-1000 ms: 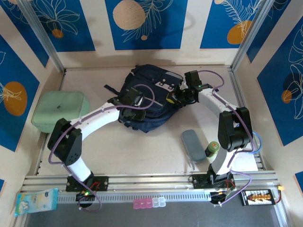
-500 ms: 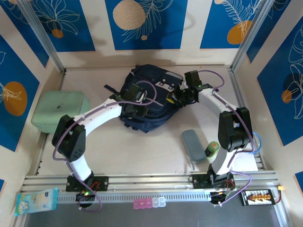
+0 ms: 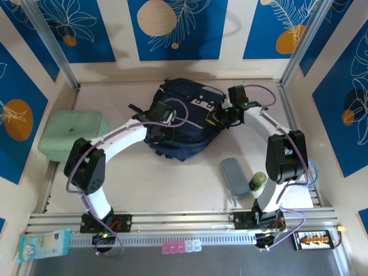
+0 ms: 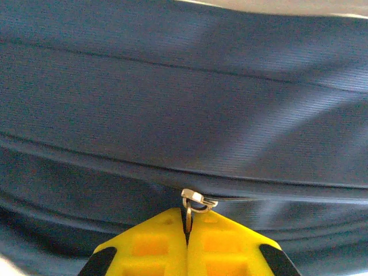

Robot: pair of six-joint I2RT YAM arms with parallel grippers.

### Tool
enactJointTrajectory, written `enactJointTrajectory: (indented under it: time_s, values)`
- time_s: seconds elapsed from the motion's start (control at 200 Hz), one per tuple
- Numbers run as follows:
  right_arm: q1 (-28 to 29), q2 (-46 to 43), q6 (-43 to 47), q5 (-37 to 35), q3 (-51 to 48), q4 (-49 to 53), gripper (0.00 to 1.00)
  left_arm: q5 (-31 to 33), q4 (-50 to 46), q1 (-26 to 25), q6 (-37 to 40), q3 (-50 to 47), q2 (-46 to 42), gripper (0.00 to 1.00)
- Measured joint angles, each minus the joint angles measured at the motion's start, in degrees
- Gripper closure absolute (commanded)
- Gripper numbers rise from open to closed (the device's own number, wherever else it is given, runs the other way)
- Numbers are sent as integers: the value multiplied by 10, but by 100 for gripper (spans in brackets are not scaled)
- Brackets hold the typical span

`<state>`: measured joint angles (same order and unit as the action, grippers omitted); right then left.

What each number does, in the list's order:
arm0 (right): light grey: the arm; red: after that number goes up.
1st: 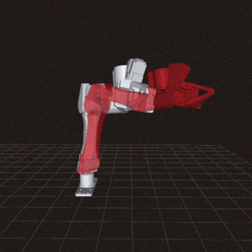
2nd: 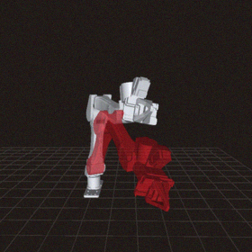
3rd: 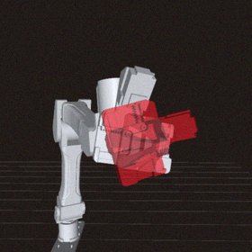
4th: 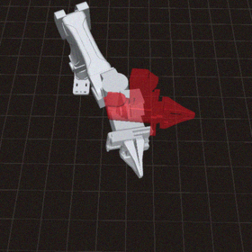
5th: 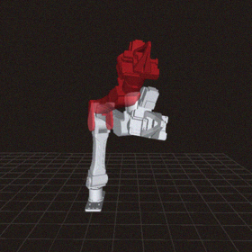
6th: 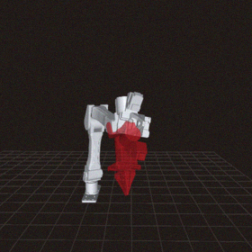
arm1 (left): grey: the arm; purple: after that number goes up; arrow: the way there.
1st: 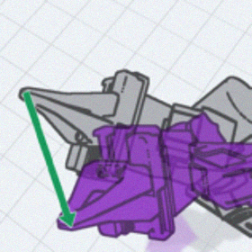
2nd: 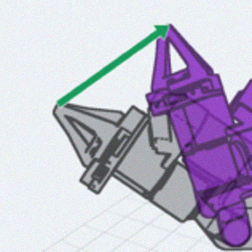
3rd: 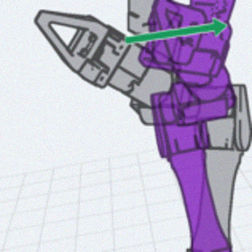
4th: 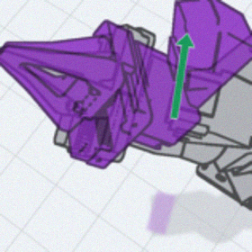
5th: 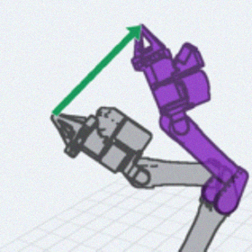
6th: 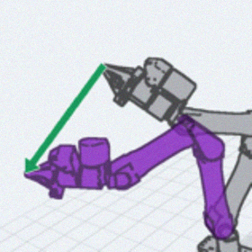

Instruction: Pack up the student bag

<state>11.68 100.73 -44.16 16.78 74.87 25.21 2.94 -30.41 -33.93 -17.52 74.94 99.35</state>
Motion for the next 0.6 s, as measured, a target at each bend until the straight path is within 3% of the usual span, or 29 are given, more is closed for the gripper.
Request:
enactJointTrajectory:
  time_s: [0.14, 0.185, 0.335, 0.405, 0.6]
  values:
    - [-13, 8, 18, 4, 0, -5, 100, -9, 32, 37, 12, -23, -8, 100]
    - [-13, 12, 22, 6, 0, -7, 95, -15, 37, 40, 16, -26, -8, 100]
    - [-21, 4, 26, 2, -7, -18, 51, -34, 44, 33, 20, -33, -17, 100]
    - [-28, -22, 22, -6, -30, -21, 40, -39, 44, 25, 20, -33, -23, 100]
    - [-38, -137, -14, -10, -119, -16, 36, -49, 40, -36, 15, -33, -29, 100]
